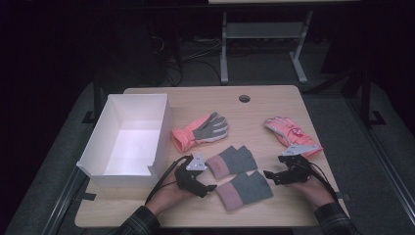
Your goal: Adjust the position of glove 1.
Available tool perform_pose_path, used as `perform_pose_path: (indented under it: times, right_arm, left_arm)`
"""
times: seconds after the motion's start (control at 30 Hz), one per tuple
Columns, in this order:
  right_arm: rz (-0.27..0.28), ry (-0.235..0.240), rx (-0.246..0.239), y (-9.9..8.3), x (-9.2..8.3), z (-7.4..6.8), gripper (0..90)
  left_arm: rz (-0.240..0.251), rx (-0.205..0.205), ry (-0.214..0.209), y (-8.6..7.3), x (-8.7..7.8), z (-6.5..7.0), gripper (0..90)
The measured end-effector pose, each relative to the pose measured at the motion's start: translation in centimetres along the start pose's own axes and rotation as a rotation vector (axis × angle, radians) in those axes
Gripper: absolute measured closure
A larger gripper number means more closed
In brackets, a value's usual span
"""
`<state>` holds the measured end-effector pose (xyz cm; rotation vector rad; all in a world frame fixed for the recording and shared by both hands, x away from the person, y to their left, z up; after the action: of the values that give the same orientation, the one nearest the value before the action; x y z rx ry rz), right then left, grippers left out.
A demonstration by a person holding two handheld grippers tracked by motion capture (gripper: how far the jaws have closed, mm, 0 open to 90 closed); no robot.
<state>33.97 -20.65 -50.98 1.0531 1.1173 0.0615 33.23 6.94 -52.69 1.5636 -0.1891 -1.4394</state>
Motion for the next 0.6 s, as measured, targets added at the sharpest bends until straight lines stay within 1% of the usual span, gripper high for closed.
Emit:
perform_pose_path:
  times: [0.03, 0.07, 0.13, 0.17, 0.2, 0.27, 0.3, 0.33, 0.37, 0.4, 0.47, 0.57, 0.6]
  right_arm:
    - [0.003, 0.000, 0.006, -0.4, -0.2, 0.0, 12.1]
    - [0.011, -0.011, 0.013, -0.9, -0.5, 0.1, 10.3]
    - [0.011, -0.023, 0.025, -1.7, -1.1, 0.2, 10.3]
    - [0.018, -0.031, 0.022, -2.1, -1.3, 0.3, 10.5]
    - [0.020, -0.036, 0.031, -2.5, -1.6, 0.3, 11.1]
    - [0.024, -0.052, 0.037, -3.2, -2.0, 0.5, 11.1]
    - [0.022, -0.060, 0.032, -3.4, -2.0, 0.6, 11.1]
    - [0.015, -0.064, 0.037, -3.7, -2.1, 0.7, 11.0]
    - [0.015, -0.064, 0.037, -3.7, -2.1, 0.7, 11.0]
    - [0.014, -0.082, 0.036, -3.9, -2.1, 0.8, 10.2]
    - [0.005, -0.099, 0.026, -4.1, -1.9, 0.9, 9.7]
    - [-0.010, -0.098, 0.021, -4.3, -1.6, 0.8, 9.6]
    - [-0.007, -0.101, 0.014, -4.3, -1.5, 0.8, 9.4]
  left_arm:
    - [0.000, -0.001, 0.000, 0.0, 0.0, 0.0, 12.7]
    - [0.000, -0.001, 0.000, 0.0, 0.0, 0.0, 12.7]
    - [0.000, -0.002, 0.000, 0.0, 0.0, 0.0, 12.8]
    - [0.001, -0.004, -0.002, 0.0, 0.0, 0.0, 12.8]
    - [-0.005, 0.003, 0.000, 0.0, 0.0, 0.0, 12.8]
    - [-0.006, 0.004, 0.001, 0.0, 0.0, 0.0, 12.8]
    - [-0.006, 0.004, 0.001, 0.0, 0.0, 0.0, 12.8]
    - [-0.007, 0.005, 0.000, 0.0, 0.0, 0.0, 12.8]
    - [-0.007, 0.005, 0.000, 0.0, 0.0, 0.0, 12.8]
    - [-0.013, 0.015, -0.004, -0.1, -0.1, -0.1, 12.8]
    - [-0.021, 0.022, -0.005, -0.1, -0.2, -0.1, 12.8]
    - [-0.035, 0.023, -0.005, -0.2, -0.3, -0.1, 13.0]
    - [-0.040, 0.023, -0.004, -0.2, -0.4, -0.1, 13.6]
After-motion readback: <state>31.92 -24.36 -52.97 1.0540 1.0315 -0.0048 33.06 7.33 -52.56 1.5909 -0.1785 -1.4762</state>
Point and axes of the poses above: each handheld gripper's, and its own axes: x roughly forward along the jaws, y roughly out of its top, z roughly to its right, the point moved 7 cm from there along x, roughly forward along the jaws, and after that the axes turned 12 degrees about -x, right-handed, at the moved point
